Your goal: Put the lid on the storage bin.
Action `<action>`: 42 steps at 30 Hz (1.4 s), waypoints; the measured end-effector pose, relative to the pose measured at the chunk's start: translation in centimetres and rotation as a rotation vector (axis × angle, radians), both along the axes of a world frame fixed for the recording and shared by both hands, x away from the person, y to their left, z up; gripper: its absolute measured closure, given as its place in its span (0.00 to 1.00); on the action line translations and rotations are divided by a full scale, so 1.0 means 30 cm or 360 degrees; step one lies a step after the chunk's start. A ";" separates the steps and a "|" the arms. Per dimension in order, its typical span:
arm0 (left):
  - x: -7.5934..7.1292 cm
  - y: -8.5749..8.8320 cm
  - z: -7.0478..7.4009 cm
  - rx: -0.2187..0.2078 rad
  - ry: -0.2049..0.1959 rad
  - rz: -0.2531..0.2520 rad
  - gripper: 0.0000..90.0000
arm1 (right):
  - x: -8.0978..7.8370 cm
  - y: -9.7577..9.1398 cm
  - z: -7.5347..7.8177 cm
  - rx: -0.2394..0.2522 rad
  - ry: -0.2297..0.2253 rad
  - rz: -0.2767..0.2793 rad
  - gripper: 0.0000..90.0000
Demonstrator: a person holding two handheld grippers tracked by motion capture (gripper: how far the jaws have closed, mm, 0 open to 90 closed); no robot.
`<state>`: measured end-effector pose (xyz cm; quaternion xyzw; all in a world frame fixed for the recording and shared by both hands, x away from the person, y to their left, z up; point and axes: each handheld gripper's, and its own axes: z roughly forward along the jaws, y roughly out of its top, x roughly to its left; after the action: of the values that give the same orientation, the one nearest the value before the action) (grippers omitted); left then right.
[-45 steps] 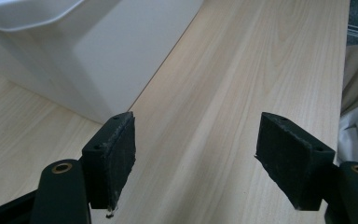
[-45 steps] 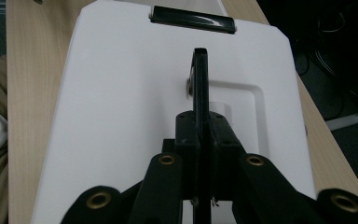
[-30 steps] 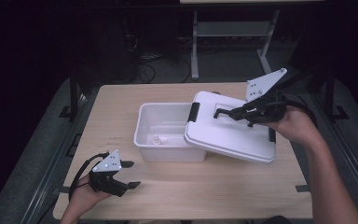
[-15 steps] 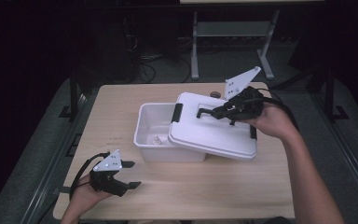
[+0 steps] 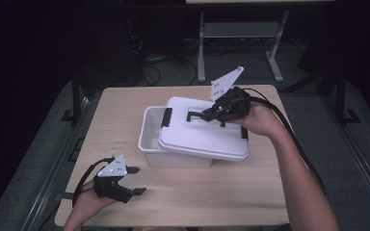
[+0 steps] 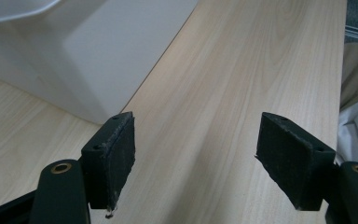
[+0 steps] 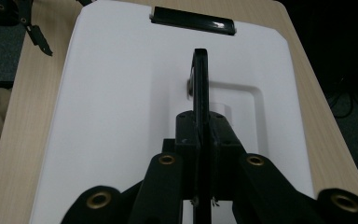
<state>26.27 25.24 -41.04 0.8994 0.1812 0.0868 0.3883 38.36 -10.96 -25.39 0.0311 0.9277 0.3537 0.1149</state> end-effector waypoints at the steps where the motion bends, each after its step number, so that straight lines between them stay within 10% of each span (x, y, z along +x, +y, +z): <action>1: 0.000 0.000 0.001 -0.0001 0.0000 0.0000 0.30 | 0.003 0.006 0.000 0.0000 0.0004 -0.0003 0.93; 42: 0.005 0.020 0.001 -0.0031 0.0010 0.0024 0.30 | 0.182 0.248 -0.122 0.0030 0.0112 0.0116 0.93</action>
<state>26.41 25.83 -41.00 0.8943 0.1901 0.0853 0.3959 43.81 -3.52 -29.05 0.0109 0.9283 0.3652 0.0689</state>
